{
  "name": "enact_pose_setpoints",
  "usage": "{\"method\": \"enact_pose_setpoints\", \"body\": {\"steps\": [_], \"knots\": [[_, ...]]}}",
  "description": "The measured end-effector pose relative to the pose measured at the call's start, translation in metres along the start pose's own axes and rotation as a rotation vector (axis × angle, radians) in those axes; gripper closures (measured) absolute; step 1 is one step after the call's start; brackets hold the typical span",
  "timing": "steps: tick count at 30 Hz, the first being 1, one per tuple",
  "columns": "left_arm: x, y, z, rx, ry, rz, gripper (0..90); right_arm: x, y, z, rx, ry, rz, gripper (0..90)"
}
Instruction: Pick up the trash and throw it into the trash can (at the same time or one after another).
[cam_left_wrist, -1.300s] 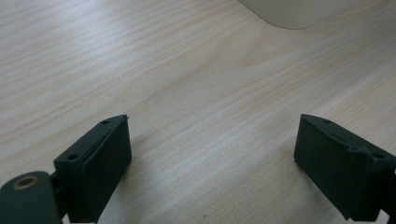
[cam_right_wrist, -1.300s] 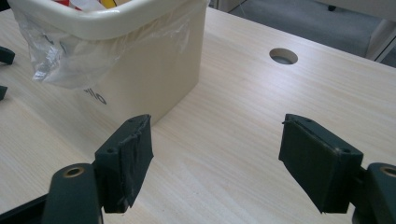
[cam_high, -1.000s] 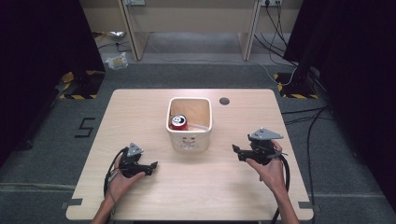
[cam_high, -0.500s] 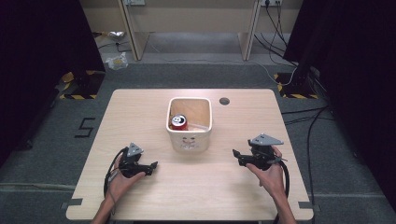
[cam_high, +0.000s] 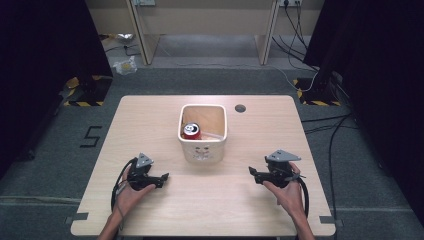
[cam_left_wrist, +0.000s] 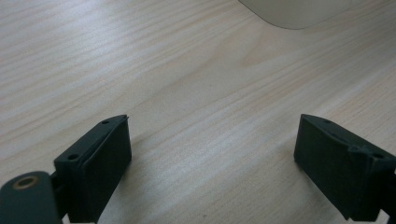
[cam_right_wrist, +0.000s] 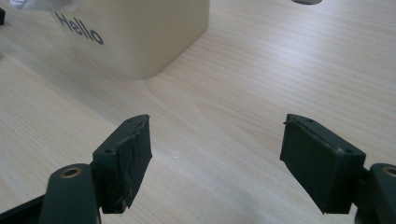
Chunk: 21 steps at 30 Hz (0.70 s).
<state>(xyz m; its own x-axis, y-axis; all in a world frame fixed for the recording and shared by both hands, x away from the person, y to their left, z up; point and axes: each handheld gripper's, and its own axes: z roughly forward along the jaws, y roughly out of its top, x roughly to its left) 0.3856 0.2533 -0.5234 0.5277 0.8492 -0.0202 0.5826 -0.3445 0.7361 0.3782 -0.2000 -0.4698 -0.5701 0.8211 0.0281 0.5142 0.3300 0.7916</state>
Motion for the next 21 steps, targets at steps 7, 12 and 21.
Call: {"method": "enact_pose_setpoints", "body": {"steps": [7,12,21], "knots": [[0.000,0.000,0.000,0.000,0.000,0.000,10.1,-0.001,-0.009,0.002,0.023,-0.004,0.010,24.4],[0.000,0.000,0.000,0.000,0.000,0.000,10.2,-0.002,-0.015,0.004,0.033,-0.005,0.009,24.3],[0.000,0.000,0.000,0.000,0.000,0.000,10.1,-0.001,-0.024,0.006,0.065,-0.006,0.017,24.0]]}}
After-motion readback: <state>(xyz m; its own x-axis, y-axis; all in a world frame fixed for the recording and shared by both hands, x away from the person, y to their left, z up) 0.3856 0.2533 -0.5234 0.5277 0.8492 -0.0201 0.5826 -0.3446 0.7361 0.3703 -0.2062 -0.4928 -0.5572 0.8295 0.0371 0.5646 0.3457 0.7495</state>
